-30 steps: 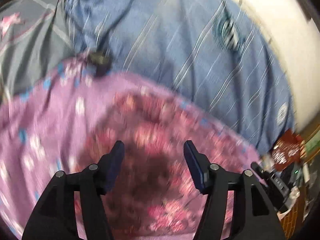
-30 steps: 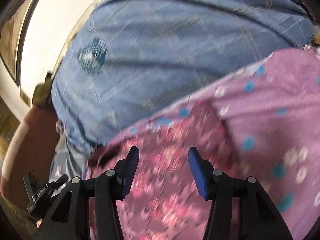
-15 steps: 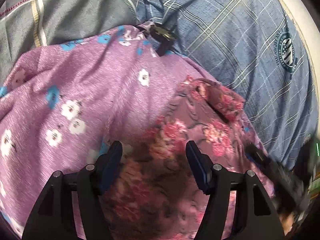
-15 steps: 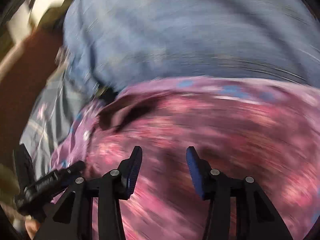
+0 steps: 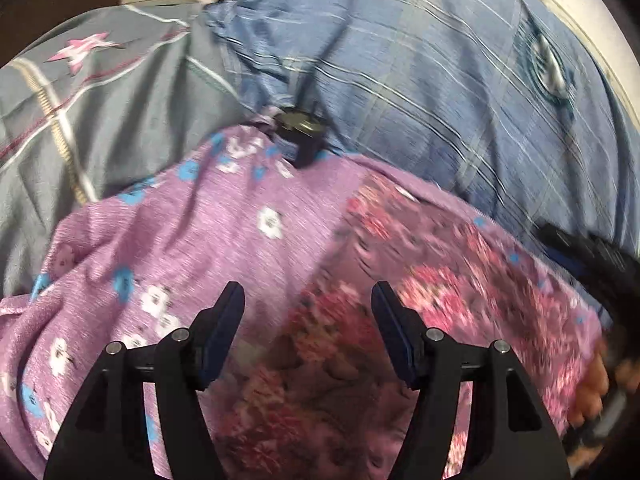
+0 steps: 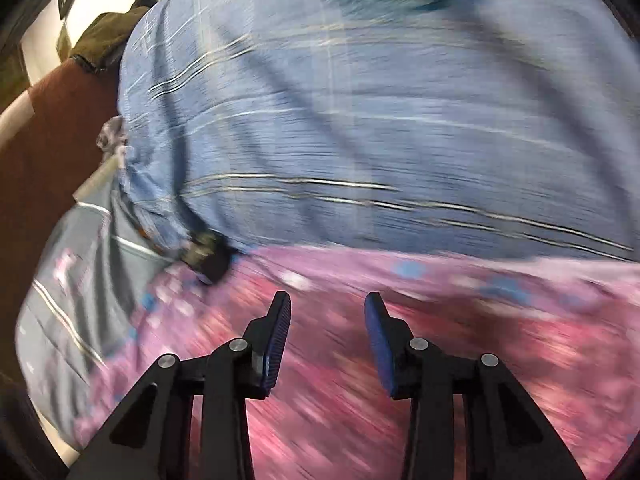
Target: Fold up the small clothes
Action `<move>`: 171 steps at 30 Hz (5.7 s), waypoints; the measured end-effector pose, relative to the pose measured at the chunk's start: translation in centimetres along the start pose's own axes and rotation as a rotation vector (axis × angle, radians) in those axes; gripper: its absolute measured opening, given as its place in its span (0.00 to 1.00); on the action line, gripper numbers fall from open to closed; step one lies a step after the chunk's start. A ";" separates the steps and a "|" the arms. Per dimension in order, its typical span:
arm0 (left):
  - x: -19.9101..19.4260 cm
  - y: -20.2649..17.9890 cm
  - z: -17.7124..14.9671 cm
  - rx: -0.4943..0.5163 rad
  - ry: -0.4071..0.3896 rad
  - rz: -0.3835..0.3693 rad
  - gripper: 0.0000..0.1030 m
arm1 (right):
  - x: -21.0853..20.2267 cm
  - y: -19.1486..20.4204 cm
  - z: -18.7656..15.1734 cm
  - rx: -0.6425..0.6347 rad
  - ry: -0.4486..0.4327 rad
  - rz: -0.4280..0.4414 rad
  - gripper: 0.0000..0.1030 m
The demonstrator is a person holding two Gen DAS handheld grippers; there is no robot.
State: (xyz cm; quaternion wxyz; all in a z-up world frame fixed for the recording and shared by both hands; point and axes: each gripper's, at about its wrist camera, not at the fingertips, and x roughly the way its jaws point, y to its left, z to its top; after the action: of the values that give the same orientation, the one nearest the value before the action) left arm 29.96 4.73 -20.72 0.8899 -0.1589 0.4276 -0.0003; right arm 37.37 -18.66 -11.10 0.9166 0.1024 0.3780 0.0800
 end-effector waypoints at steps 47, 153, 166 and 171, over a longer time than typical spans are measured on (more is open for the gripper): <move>0.5 -9.7 -6.1 0.370 -0.018 0.135 0.74 | -9.3 -10.7 -16.2 0.153 -0.004 -0.209 0.54; -6.4 5.1 -9.7 -0.172 0.002 -0.098 0.80 | -10.8 -8.3 -15.2 0.167 -0.200 -0.104 0.45; -4.3 0.3 -9.3 -0.066 0.034 -0.237 0.69 | -10.5 -7.2 -15.5 0.129 -0.181 -0.089 0.45; -2.8 1.4 -8.4 -0.161 0.038 -0.250 0.69 | -10.4 -8.0 -15.5 0.160 -0.169 -0.088 0.45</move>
State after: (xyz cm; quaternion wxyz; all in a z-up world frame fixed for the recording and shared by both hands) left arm 21.63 4.09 -23.90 0.8590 -0.2816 0.4201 -0.0796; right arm 19.68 -26.77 -16.78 0.9367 0.1648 0.3088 0.0003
